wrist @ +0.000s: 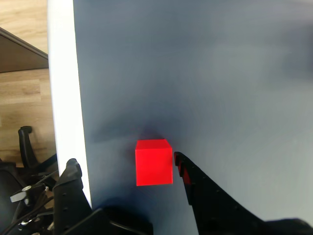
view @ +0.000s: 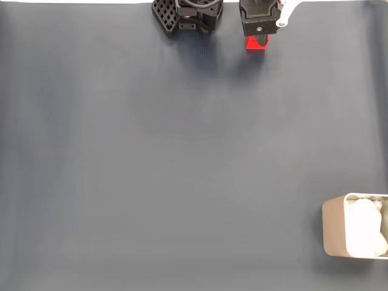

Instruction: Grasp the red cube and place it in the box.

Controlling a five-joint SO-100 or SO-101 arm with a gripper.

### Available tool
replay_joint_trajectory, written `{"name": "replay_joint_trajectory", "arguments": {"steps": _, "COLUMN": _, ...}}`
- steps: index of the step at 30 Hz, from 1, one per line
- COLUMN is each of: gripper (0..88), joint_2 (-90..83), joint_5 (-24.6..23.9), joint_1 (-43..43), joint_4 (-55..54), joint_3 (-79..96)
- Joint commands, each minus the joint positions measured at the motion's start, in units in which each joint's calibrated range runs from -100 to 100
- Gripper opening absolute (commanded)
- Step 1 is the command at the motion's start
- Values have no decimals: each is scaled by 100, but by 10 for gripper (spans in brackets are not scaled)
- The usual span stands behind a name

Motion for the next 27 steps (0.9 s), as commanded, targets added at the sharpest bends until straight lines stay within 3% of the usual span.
{"name": "replay_joint_trajectory", "arguments": {"steps": 1, "gripper": 426, "joint_2": 2, "joint_5": -5, "joint_1": -17, "joint_4": -191, "joint_3": 18}}
{"name": "replay_joint_trajectory", "arguments": {"steps": 27, "gripper": 396, "joint_2": -85, "joint_5": 29, "joint_1": -59, "joint_4": -257, "joint_3": 365}}
